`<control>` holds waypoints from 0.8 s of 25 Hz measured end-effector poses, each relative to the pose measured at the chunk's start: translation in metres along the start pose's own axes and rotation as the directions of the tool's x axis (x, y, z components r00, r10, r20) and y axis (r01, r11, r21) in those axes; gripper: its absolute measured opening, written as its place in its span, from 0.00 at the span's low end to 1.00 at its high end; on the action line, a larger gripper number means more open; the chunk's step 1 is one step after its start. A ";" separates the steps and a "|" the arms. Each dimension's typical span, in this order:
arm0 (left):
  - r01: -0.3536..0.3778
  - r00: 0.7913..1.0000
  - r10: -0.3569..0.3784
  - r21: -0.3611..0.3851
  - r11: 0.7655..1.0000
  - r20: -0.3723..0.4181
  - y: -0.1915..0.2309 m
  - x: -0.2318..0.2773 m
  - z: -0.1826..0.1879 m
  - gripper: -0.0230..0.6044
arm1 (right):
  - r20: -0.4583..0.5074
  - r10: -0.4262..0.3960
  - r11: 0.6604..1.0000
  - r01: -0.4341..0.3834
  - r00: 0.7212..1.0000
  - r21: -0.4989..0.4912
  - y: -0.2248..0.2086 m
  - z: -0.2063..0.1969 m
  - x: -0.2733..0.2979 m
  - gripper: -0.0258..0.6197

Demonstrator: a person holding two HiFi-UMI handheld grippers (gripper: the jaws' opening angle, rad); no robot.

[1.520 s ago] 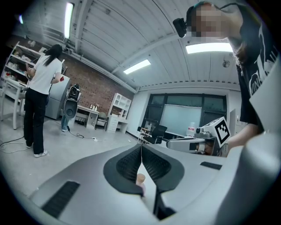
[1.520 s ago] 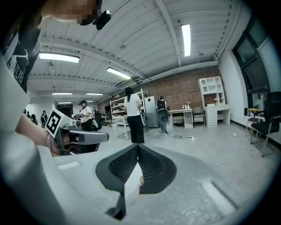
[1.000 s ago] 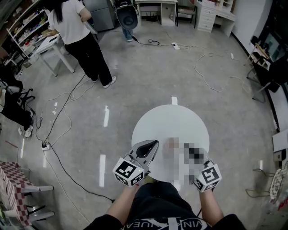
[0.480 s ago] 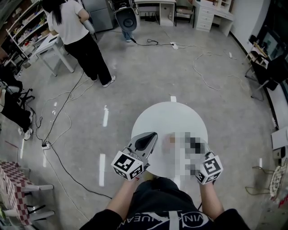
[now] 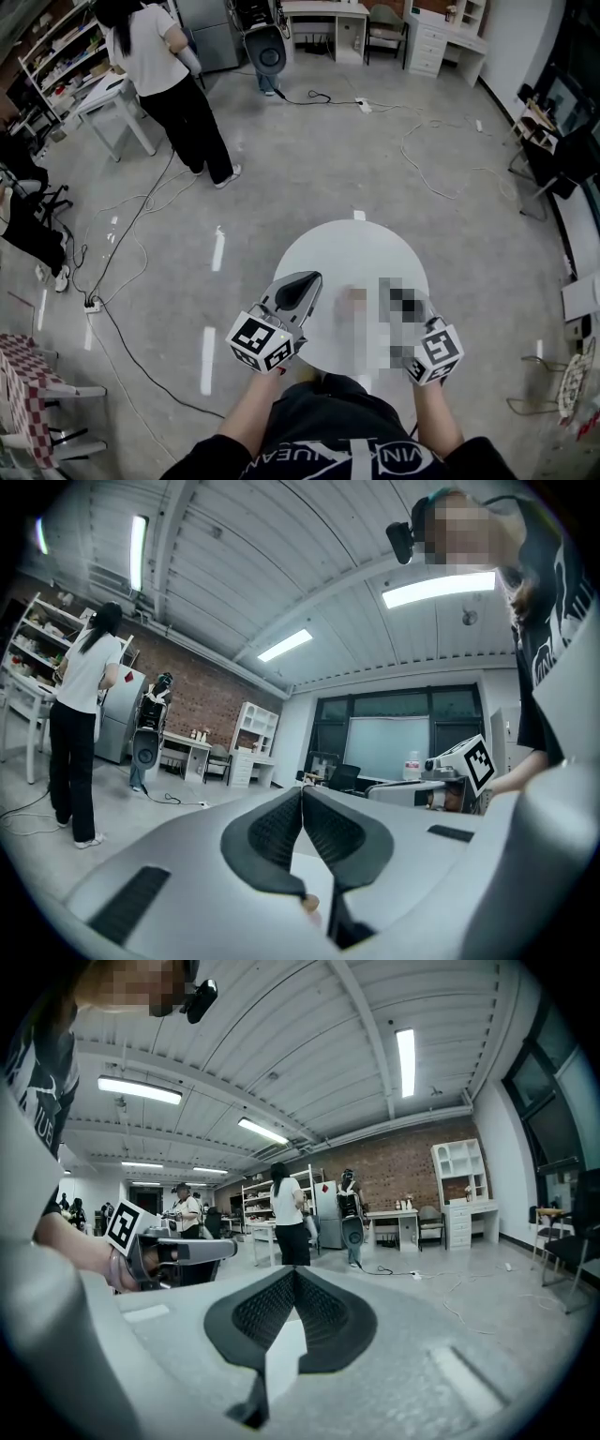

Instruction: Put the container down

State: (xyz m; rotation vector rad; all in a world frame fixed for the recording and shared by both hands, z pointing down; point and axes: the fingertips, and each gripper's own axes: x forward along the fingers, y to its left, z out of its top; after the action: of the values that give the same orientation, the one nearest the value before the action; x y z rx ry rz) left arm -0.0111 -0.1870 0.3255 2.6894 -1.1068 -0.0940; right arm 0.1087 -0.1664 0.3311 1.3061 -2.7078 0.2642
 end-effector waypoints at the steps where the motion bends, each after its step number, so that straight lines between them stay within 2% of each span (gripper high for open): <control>1: 0.001 1.000 -0.001 0.002 1.000 0.003 -0.001 0.000 0.002 0.06 | 0.004 0.000 1.000 0.000 1.000 -0.001 0.000 0.002 0.000 0.05; 20: 0.009 1.000 -0.009 0.012 1.000 0.003 0.002 0.001 0.001 0.06 | 0.001 -0.013 1.000 0.013 1.000 -0.009 0.001 0.001 -0.002 0.05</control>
State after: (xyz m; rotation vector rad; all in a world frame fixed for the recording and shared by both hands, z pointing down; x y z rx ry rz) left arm -0.0122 -0.1892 0.3254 2.7058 -1.0996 -0.0939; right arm 0.1091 -0.1647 0.3298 1.3210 -2.6969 0.2496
